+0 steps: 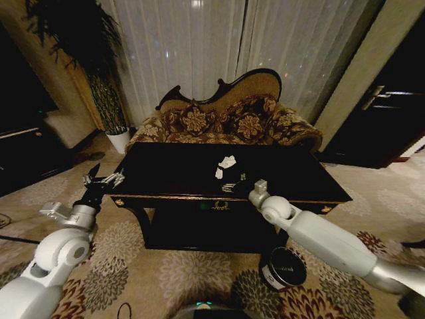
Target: Move to the front of the table and place the trash on the table into the trash bin.
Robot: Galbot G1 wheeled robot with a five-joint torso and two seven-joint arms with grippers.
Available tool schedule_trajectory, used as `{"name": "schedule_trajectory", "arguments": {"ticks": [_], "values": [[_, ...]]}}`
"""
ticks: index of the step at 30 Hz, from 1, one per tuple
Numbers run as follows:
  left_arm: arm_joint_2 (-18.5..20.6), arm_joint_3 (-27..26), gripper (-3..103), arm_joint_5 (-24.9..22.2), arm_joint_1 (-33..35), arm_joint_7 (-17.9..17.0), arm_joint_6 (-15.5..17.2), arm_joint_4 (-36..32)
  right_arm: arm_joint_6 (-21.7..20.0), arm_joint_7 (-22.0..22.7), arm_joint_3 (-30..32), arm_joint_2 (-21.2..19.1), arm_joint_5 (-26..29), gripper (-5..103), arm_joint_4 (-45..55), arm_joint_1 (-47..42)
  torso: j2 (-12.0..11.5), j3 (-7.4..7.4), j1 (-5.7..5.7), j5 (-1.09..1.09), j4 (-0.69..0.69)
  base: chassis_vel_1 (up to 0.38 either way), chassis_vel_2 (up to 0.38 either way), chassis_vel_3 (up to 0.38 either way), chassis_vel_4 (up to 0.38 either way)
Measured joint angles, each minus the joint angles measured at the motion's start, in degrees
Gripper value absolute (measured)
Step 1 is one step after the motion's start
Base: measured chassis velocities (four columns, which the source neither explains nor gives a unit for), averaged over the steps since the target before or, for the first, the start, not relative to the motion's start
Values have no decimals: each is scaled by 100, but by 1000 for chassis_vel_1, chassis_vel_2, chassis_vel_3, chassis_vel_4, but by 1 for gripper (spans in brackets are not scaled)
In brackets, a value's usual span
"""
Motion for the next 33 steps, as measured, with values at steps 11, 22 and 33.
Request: {"name": "schedule_trajectory", "arguments": {"ticks": [11,22,33], "values": [[0,0,100,0,0,0,0,0,-9,97,-476,396,187,100,-413,622,0,0,0,0,1,0,0,0,0],[0,0,100,0,0,0,0,0,19,115,-641,446,197,68,-510,834,1,0,0,1,0,0,0,0,0],[0,0,100,0,0,0,0,0,62,87,-596,450,126,25,-543,728,1,0,0,1,0,0,0,0,0]]}}
